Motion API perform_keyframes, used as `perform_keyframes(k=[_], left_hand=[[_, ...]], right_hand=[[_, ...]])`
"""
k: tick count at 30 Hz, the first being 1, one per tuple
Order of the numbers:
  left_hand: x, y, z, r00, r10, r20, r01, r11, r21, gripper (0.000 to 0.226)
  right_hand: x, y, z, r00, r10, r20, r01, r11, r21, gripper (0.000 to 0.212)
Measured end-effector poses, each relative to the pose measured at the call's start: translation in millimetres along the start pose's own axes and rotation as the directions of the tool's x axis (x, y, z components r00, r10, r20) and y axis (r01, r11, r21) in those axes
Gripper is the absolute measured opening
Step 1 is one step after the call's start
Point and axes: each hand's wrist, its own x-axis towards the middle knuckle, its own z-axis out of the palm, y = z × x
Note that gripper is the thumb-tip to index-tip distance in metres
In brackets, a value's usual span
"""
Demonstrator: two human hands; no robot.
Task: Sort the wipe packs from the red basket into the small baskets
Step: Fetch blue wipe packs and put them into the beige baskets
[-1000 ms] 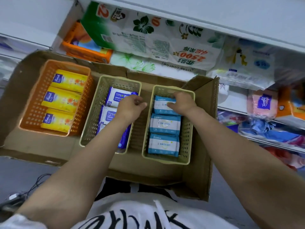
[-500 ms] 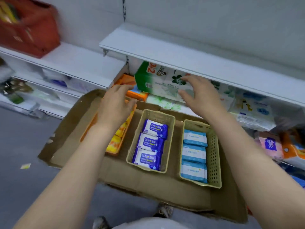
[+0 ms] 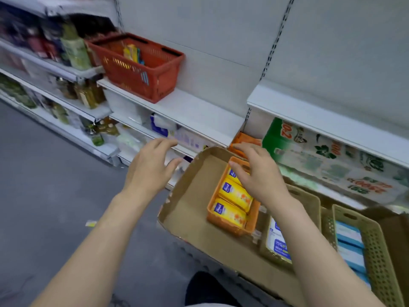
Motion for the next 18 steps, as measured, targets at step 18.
perform_keyframes(k=[18], left_hand=[[240.3, -261.9, -81.7, 0.993, -0.104, 0.05, 0.094, 0.981, 0.172, 0.043]], right_hand=[[308.9, -137.0, 167.7, 0.999, 0.026, -0.021, -0.023, 0.985, 0.168, 0.04]])
